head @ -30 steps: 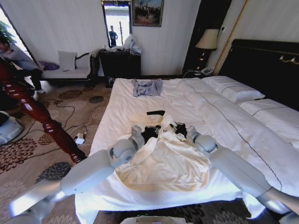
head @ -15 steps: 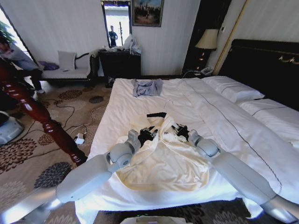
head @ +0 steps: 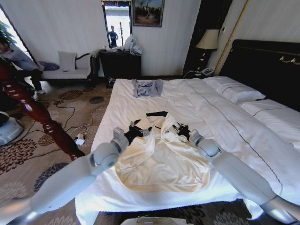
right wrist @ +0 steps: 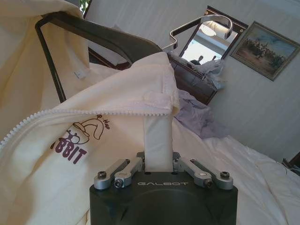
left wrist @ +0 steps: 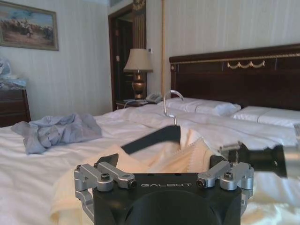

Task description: Pick up the clothes from the bed and hang them on the clothes hanger.

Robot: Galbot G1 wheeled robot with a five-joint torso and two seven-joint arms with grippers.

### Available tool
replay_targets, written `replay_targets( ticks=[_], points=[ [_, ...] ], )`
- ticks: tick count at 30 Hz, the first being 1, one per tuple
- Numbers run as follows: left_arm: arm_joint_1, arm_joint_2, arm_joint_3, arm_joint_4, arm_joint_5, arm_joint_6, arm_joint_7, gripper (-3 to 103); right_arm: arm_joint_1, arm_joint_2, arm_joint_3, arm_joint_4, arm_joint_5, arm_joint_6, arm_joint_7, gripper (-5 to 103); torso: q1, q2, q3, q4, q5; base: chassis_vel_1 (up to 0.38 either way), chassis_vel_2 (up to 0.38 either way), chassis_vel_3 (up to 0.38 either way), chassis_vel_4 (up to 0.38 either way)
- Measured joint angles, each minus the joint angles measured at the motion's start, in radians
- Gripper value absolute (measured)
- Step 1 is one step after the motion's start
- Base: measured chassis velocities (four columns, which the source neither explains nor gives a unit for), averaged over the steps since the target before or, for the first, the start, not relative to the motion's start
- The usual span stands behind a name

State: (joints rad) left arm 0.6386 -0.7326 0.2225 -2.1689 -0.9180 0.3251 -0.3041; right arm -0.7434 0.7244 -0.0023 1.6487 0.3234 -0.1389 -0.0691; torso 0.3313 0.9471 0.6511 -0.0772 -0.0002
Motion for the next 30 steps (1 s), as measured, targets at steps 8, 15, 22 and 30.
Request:
replay_targets(
  ticks=[8, 15, 22, 30],
  points=[
    [0.017, 0.028, 0.037, -0.004, 0.002, 0.009, -0.021, 100, 0.008, 0.004, 0.002, 0.002, 0.008, 0.005, 0.000, 18, 0.000, 0.000, 0.000, 0.0001, 0.0001, 0.000, 0.000, 0.000, 0.000],
    [-0.009, 0.030, 0.087, -0.015, -0.049, 0.111, -0.001, 100, 0.018, 0.007, 0.005, -0.003, 0.011, 0.009, -0.001, 18, 0.000, 0.000, 0.000, -0.0004, 0.0004, 0.000, 0.000, 0.000, 0.000],
    [0.019, 0.081, 0.086, -0.041, -0.104, 0.190, -0.012, 100, 0.023, -0.010, 0.025, -0.001, 0.026, 0.011, -0.001, 18, 0.000, 0.000, 0.000, 0.0004, -0.0001, 0.000, 0.000, 0.000, 0.000],
    [0.016, 0.060, 0.052, -0.055, -0.168, 0.105, -0.030, 100, -0.015, -0.017, 0.045, 0.015, 0.023, 0.011, -0.001, 18, 0.000, 0.000, 0.000, 0.0001, 0.0004, 0.000, 0.000, 0.000, 0.000]
  ],
)
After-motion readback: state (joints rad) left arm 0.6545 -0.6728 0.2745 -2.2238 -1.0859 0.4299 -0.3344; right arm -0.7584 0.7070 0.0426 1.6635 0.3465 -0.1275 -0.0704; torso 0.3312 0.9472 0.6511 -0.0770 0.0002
